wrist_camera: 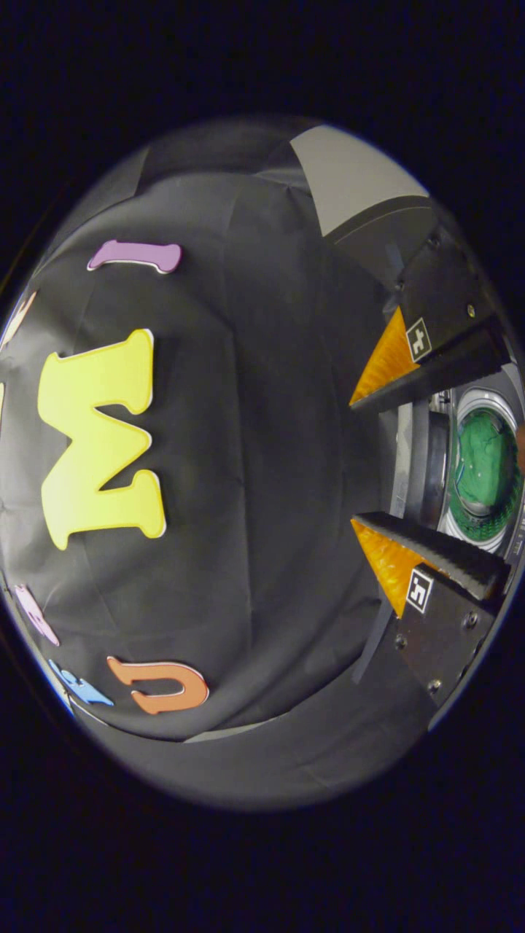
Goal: Put the clothes into the washing machine and then close the washing machine lid.
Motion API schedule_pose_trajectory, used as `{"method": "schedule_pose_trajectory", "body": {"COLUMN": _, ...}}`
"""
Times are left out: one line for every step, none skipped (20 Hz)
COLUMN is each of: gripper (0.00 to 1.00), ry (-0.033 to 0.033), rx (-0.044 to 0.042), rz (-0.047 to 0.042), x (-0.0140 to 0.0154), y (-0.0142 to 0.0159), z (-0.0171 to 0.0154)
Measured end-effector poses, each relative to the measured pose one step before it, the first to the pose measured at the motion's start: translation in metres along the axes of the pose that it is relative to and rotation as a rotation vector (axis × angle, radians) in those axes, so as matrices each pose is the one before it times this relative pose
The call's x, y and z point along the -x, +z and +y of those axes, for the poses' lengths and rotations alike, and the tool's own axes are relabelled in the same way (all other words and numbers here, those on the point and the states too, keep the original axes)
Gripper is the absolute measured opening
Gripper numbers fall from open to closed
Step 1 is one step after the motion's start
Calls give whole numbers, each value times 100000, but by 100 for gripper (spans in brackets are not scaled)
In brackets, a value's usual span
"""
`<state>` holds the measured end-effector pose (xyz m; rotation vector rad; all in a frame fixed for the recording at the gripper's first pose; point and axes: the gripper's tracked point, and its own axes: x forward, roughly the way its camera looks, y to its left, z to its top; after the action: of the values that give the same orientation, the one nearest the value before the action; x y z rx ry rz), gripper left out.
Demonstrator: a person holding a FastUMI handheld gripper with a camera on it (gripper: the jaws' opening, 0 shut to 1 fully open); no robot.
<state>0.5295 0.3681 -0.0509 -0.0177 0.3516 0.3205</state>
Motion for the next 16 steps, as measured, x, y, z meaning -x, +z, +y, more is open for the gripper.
{"method": "schedule_pose_trajectory", "body": {"gripper": 88, "ry": -248, "rx": 243, "rz": -1135, "x": 341, "y": -315, "z": 82}}
{"method": "schedule_pose_trajectory", "body": {"gripper": 88, "ry": -44, "rx": -166, "rz": -1125, "x": 347, "y": -202, "z": 11}}
{"method": "schedule_pose_trajectory", "body": {"gripper": 88, "ry": 92, "rx": -137, "rz": -950, "x": 371, "y": -314, "z": 77}}
{"method": "schedule_pose_trajectory", "body": {"gripper": 88, "ry": 110, "rx": 283, "rz": -674, "x": 440, "y": -331, "z": 91}}
{"method": "schedule_pose_trajectory", "body": {"gripper": 88, "ry": -30, "rx": 150, "rz": -681, "x": 536, "y": -426, "z": 69}}
{"method": "schedule_pose_trajectory", "body": {"gripper": 88, "ry": -111, "rx": -97, "rz": -785, "x": 507, "y": -472, "z": 53}}
{"method": "schedule_pose_trajectory", "body": {"gripper": 88, "ry": 7, "rx": 271, "rz": -566, "x": 472, "y": -376, "z": 64}}
{"method": "schedule_pose_trajectory", "body": {"gripper": 88, "ry": 0, "rx": 158, "rz": -530, "x": 572, "y": -580, "z": 10}}
{"method": "schedule_pose_trajectory", "body": {"gripper": 88, "ry": -35, "rx": 92, "rz": -298, "x": 692, "y": -780, "z": 94}}
{"method": "schedule_pose_trajectory", "body": {"gripper": 88, "ry": -455, "rx": -9, "rz": -467, "x": 663, "y": -678, "z": 69}}
{"method": "schedule_pose_trajectory", "body": {"gripper": 88, "ry": -2679, "rx": 997, "rz": -598, "x": 798, "y": -614, "z": -325}}
{"method": "schedule_pose_trajectory", "body": {"gripper": 89, "ry": -2058, "rx": 1285, "rz": -2057, "x": 705, "y": -389, "z": -285}}
{"method": "schedule_pose_trajectory", "body": {"gripper": 92, "ry": 160, "rx": 805, "rz": -45, "x": 723, "y": -811, "z": 286}}
{"method": "schedule_pose_trajectory", "body": {"gripper": 91, "ry": 2228, "rx": -22, "rz": 1155, "x": 596, "y": -914, "z": 685}}
{"method": "schedule_pose_trajectory", "body": {"gripper": 89, "ry": 1315, "rx": 174, "rz": 727, "x": 581, "y": -702, "z": 275}}
{"method": "schedule_pose_trajectory", "body": {"gripper": 89, "ry": 271, "rx": 204, "rz": -908, "x": 976, "y": -177, "z": 140}}
